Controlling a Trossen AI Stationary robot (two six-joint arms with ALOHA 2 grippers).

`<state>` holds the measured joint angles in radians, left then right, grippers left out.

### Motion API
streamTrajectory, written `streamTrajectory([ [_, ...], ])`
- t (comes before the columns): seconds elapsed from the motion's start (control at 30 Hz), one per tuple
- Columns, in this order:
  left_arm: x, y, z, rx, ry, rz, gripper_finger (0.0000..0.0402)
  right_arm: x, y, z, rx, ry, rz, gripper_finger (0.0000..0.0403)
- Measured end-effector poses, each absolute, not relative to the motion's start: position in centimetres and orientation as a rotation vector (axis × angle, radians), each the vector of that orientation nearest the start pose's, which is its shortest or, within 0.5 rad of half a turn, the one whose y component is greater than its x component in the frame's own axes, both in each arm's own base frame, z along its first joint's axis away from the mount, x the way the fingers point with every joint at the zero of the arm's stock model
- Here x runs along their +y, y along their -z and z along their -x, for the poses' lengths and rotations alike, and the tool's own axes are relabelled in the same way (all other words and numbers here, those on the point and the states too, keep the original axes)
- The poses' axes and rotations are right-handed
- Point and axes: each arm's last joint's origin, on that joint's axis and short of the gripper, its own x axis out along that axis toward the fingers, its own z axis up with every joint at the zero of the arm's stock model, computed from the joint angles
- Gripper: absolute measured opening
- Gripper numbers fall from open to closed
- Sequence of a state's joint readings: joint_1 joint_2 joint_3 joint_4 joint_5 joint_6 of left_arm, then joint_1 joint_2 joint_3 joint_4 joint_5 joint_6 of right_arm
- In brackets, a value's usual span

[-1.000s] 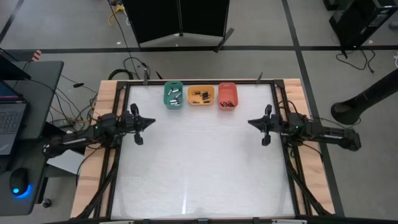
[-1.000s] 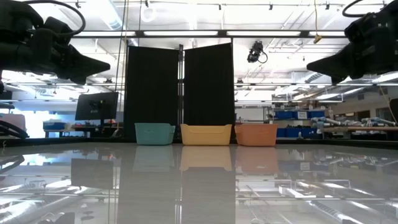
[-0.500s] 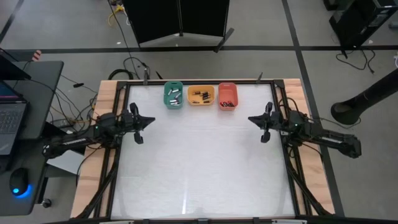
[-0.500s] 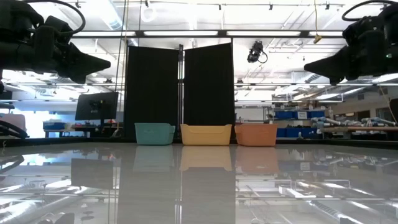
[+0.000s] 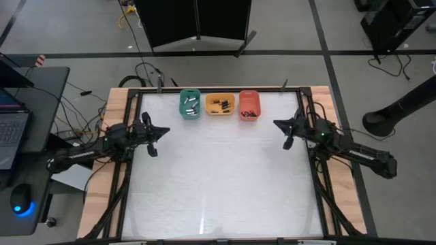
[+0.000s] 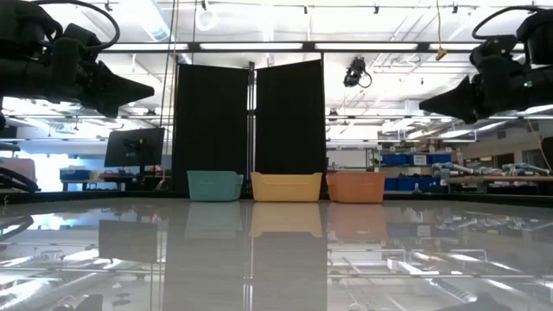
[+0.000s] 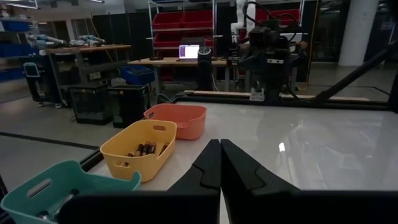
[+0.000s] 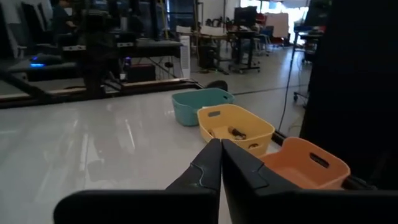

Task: Sort batteries
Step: Return to Home Position

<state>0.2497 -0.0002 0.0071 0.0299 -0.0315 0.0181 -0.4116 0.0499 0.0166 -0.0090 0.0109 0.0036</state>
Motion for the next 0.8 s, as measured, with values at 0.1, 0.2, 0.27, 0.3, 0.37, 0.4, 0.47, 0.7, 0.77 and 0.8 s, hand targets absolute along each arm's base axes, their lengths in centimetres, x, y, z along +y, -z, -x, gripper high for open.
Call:
streamTrajectory([
  [0.1,2.49,-16.88,-9.39,-0.034,-0.281,-0.022,0.0008,-4.18,-16.28,-9.19,0.055,0.436,-0.042,0.0024],
  [0.2,2.49,-16.81,-9.39,-0.027,-0.283,-0.021,0.0008,-4.36,-16.06,-9.28,0.062,0.453,-0.129,0.0022],
  [0.27,2.50,-16.80,-9.39,-0.026,-0.285,-0.020,0.0008,-4.43,-15.90,-9.37,0.073,0.458,-0.169,0.0021],
  [0.3,2.50,-16.80,-9.39,-0.026,-0.286,-0.021,0.0008,-4.45,-15.83,-9.41,0.080,0.459,-0.175,0.0020],
  [0.37,2.50,-16.80,-9.39,-0.026,-0.286,-0.024,0.0008,-4.48,-15.71,-9.48,0.096,0.460,-0.171,0.0020],
  [0.4,2.50,-16.80,-9.39,-0.026,-0.286,-0.025,0.0008,-4.49,-15.67,-9.51,0.104,0.459,-0.157,0.0020],
  [0.47,2.50,-16.81,-9.39,-0.026,-0.286,-0.025,0.0008,-4.50,-15.64,-9.52,0.115,0.458,-0.125,0.0020],
  [0.7,2.48,-16.89,-9.40,-0.039,-0.282,0.003,0.0008,-4.49,-15.64,-9.53,0.112,0.457,-0.139,0.0020],
  [0.77,2.48,-16.92,-9.40,-0.041,-0.281,0.000,0.0008,-4.45,-15.64,-9.54,0.106,0.452,-0.168,0.0020],
  [0.8,2.48,-16.92,-9.40,-0.042,-0.281,0.001,0.0008,-4.44,-15.64,-9.55,0.103,0.452,-0.179,0.0020],
])
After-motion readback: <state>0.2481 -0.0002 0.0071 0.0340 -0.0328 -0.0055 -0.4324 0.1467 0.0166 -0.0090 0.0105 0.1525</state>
